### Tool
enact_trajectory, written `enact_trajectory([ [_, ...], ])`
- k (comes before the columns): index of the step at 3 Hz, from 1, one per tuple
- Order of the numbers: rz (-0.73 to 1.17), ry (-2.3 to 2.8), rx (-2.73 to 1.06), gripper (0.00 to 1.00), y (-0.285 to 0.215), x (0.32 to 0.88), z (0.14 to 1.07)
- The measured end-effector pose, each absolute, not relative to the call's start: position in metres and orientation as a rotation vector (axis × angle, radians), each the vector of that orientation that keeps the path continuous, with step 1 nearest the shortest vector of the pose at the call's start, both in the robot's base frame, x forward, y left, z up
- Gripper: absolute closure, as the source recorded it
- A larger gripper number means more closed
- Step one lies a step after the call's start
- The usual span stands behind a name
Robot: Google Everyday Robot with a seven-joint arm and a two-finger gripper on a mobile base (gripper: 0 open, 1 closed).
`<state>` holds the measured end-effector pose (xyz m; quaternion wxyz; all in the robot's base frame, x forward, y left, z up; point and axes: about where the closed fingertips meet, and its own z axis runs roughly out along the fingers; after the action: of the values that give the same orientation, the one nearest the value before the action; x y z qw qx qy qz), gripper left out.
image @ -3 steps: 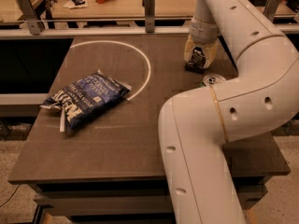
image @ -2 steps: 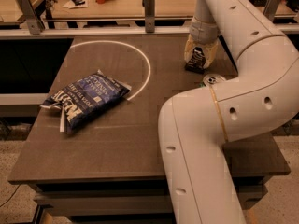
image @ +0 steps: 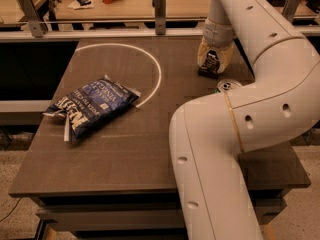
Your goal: Move rxbar chocolate near blue chip bag
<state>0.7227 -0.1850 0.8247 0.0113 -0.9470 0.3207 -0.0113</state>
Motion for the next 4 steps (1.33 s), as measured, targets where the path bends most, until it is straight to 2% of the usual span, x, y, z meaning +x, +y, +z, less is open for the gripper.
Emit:
enact_trajectory([
  [4,-0.037,1.003,-2.953,0.68,-0.1856,0.7215,0.8267],
])
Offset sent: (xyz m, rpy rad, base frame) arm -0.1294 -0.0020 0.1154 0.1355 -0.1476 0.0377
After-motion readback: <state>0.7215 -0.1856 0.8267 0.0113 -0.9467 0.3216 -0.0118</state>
